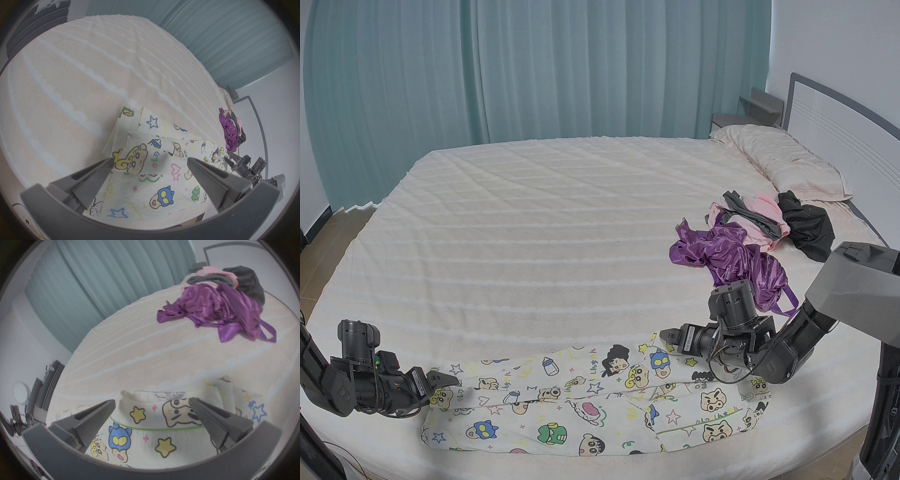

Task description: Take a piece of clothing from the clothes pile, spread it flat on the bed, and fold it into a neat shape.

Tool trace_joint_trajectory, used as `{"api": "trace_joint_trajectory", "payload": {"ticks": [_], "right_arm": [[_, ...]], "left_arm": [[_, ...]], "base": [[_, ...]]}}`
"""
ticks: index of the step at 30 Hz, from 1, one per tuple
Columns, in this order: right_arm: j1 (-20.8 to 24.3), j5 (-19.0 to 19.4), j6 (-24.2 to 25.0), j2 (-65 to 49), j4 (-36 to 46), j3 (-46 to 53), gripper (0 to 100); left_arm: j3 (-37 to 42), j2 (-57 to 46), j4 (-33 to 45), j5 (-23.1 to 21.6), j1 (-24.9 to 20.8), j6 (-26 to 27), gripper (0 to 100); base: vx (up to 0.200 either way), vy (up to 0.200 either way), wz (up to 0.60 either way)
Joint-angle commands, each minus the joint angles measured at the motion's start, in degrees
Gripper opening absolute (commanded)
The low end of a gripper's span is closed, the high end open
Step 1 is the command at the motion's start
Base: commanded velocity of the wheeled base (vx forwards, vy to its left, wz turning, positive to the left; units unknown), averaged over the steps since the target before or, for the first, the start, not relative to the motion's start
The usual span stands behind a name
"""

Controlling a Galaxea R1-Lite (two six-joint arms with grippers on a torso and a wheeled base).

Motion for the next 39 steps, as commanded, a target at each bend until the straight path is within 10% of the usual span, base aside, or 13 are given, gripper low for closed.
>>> {"api": "trace_joint_trajectory", "payload": {"ticks": [1, 39], "right_arm": [[-1.52, -0.09, 4.13, -2.17, -0.02, 2.05, 100], [0.41, 0.53, 7.03, -4.89, -0.64, 7.41, 100]], "left_arm": [[-0.02, -1.17, -2.16, 0.54, 0.11, -0.01, 100], [-2.74, 5.59, -5.15, 4.05, -2.88, 1.3, 100]], "base": [[0.0, 0.0, 0.0], [0.0, 0.0, 0.0]]}}
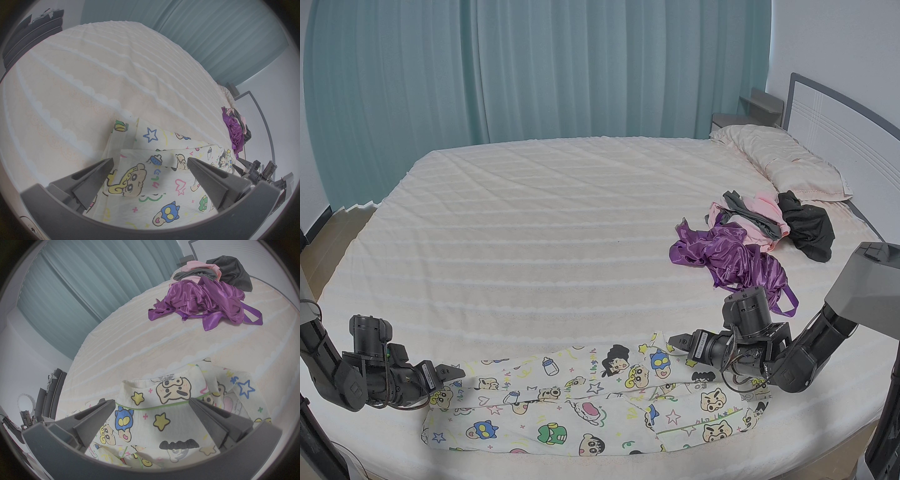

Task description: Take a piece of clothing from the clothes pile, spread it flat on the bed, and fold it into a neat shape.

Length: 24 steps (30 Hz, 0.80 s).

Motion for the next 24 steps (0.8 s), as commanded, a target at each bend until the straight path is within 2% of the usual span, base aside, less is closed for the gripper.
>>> {"api": "trace_joint_trajectory", "payload": {"ticks": [1, 7, 8, 20, 24], "right_arm": [[0.02, 0.01, 0.03, 0.29, -0.03, 0.06, 100], [0.11, 0.01, -0.06, 0.29, -0.03, -0.03, 100], [0.11, 0.09, -0.06, 0.29, -0.03, 0.06, 100], [0.02, -0.61, -1.12, -0.5, 0.59, 0.06, 100], [-0.33, -0.7, -3.75, -0.59, 0.85, 0.14, 100]], "left_arm": [[0.19, 0.08, -0.03, -0.01, -0.3, -0.15, 100], [0.28, 0.7, -0.03, -0.01, -0.38, 0.03, 100], [0.19, 0.79, -0.03, -0.01, -0.38, 0.03, 0], [-0.16, -0.18, 0.15, 0.34, 0.05, 0.03, 0], [-0.6, -2.91, 0.24, 0.52, 0.05, 0.03, 0]], "base": [[0.0, 0.0, 0.0], [0.0, 0.0, 0.0], [0.0, 0.0, 0.0], [0.0, 0.0, 0.0], [0.0, 0.0, 0.0]]}}
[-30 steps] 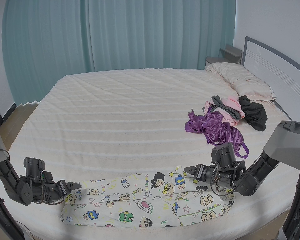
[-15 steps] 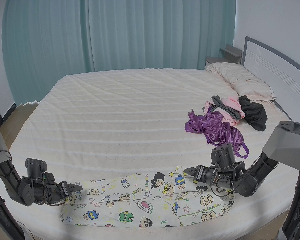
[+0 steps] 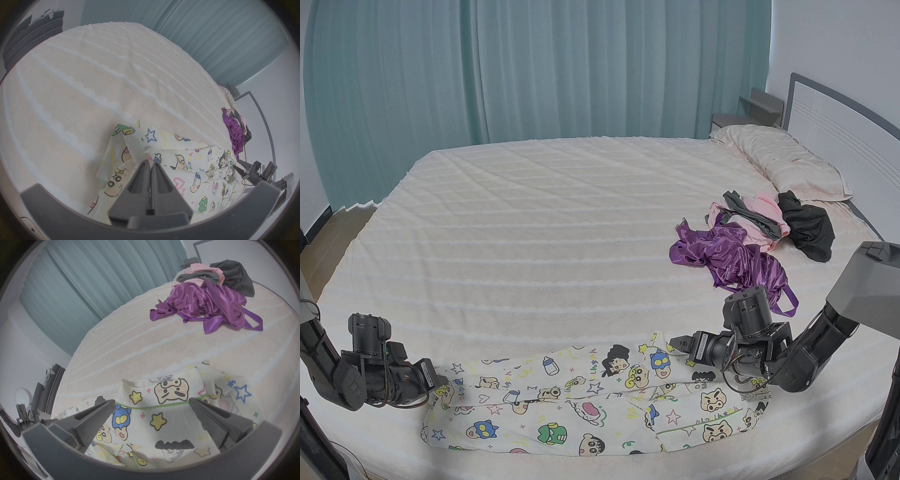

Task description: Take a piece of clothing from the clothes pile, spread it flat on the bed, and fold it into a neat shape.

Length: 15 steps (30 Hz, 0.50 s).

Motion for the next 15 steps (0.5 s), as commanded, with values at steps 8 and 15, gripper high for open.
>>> {"api": "trace_joint_trajectory", "payload": {"ticks": [8, 15], "right_arm": [[-0.75, 0.02, -3.7, 0.92, 3.66, -0.62, 100], [-0.75, 0.02, -4.05, 2.5, 4.01, -1.23, 100]], "left_arm": [[-3.11, -5.54, 0.13, 0.08, -0.11, -0.03, 0], [-8.21, -5.19, 0.22, -0.18, -0.11, 0.06, 0]], "base": [[0.0, 0.0, 0.0], [0.0, 0.0, 0.0]]}}
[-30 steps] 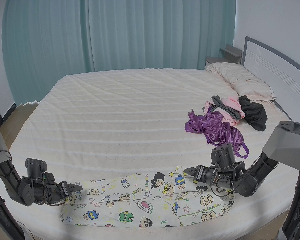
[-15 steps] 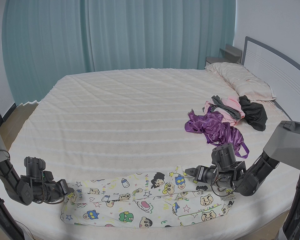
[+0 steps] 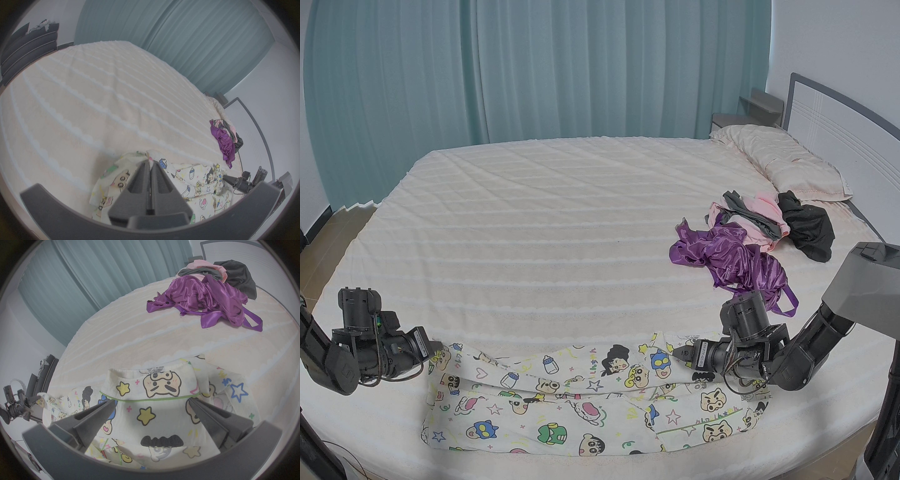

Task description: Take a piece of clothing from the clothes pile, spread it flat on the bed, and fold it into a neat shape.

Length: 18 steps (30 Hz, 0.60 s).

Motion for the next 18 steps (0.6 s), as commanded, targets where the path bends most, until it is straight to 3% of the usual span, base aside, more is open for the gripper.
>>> {"api": "trace_joint_trajectory", "payload": {"ticks": [1, 11, 18], "right_arm": [[0.02, 0.01, -0.06, 1.37, -0.03, -0.54, 100], [-0.33, 0.28, 0.47, 2.69, -0.38, -1.69, 100], [-0.33, 0.54, 0.91, 2.95, -0.55, -1.51, 100]], "left_arm": [[-3.42, -0.28, 0.0, -0.47, 0.0, 0.0, 0], [-9.92, 3.76, -0.44, -0.91, 0.09, -0.36, 0], [-8.87, 3.68, -0.53, -3.11, 0.88, -0.27, 0]], "base": [[0.0, 0.0, 0.0], [0.0, 0.0, 0.0], [0.0, 0.0, 0.0]]}}
